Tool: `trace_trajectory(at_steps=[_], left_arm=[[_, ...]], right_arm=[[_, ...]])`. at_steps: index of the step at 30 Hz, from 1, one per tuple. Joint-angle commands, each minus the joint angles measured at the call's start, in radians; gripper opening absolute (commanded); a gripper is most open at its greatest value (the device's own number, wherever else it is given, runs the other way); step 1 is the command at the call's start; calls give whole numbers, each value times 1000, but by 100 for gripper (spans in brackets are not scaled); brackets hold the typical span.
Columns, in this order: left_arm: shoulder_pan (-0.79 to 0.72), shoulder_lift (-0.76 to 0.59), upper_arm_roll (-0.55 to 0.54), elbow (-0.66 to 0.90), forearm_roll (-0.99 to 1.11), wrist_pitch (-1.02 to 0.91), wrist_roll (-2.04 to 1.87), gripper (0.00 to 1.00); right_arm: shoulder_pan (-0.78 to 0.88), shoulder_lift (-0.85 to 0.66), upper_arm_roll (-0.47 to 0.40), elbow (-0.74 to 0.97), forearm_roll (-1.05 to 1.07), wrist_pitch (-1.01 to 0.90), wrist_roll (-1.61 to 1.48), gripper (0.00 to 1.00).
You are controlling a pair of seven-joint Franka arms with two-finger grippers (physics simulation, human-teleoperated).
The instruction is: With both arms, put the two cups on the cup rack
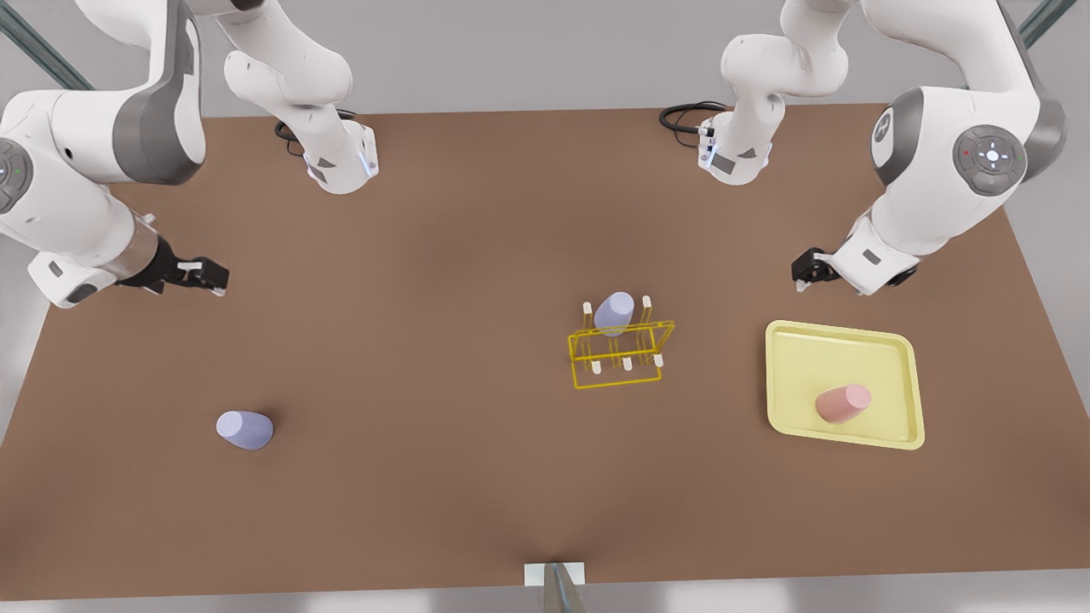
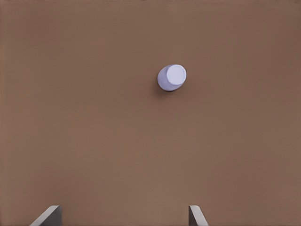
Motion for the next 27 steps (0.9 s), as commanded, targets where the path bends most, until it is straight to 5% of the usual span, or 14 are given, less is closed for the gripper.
trace_trajectory(at_steps=[1, 5, 7, 8, 11, 14, 20, 27], left_arm=[[6, -1, 0, 0, 1, 9, 5, 100], [79, 102, 0, 48, 5, 32, 10, 100], [162, 342, -1, 281, 7, 38, 11, 100], [191, 413, -1, 316, -16, 77, 14, 100], [285, 533, -3, 293, -73, 282, 275, 100], [342, 525, -3, 115, -79, 525, 364, 100], [339, 522, -3, -21, -78, 629, 364, 100], [343, 539, -1, -98, -71, 687, 361, 100]], right_arm=[[0, 1, 0, 0, 10, 34, 7, 100], [-10, 34, -3, 15, 1, 33, 0, 100], [-33, 277, -7, 205, -21, 50, -165, 100], [-63, 421, -27, 339, 1, 50, -262, 100], [-123, 564, -32, 364, 22, 240, -262, 100], [-171, 654, -30, 365, 74, 333, -271, 100], [-165, 735, -24, 263, 116, 570, -253, 100], [-154, 720, -27, 215, 107, 571, -237, 100]])
